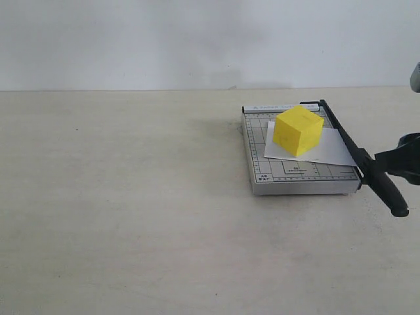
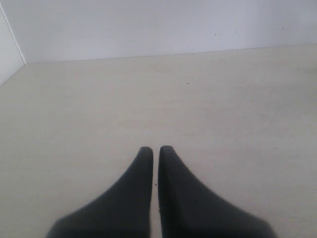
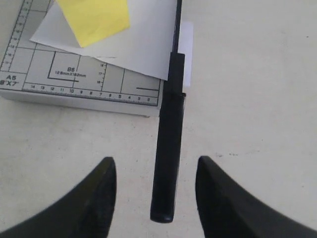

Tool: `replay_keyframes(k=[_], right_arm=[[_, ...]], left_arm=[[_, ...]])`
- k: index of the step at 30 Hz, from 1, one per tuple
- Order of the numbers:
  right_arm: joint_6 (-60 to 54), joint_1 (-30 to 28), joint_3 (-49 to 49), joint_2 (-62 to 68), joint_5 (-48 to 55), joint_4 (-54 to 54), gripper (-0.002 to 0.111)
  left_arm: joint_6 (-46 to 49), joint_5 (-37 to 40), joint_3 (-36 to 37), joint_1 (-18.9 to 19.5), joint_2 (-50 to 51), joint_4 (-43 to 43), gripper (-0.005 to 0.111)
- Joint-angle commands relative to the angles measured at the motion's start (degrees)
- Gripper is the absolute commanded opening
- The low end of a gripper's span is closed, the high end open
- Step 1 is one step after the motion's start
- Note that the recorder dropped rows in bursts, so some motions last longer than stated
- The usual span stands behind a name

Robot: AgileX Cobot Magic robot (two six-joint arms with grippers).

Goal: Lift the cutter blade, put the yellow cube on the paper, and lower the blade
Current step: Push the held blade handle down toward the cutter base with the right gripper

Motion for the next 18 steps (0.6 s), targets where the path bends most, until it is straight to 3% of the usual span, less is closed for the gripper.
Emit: replay_keyframes(k=[1, 18], right_arm=[[0.0, 0.0, 0.1, 1.8, 1.8, 0.0, 0.047], [-1.5, 0.0, 0.1, 12.5, -3.2, 0.1, 0.047]], left_arm=[[-0.5, -0.2, 0.2, 0.2, 0.0, 0.1, 0.004], [-0.5, -0.2, 0.2, 0.2, 0.0, 0.1, 0.004]])
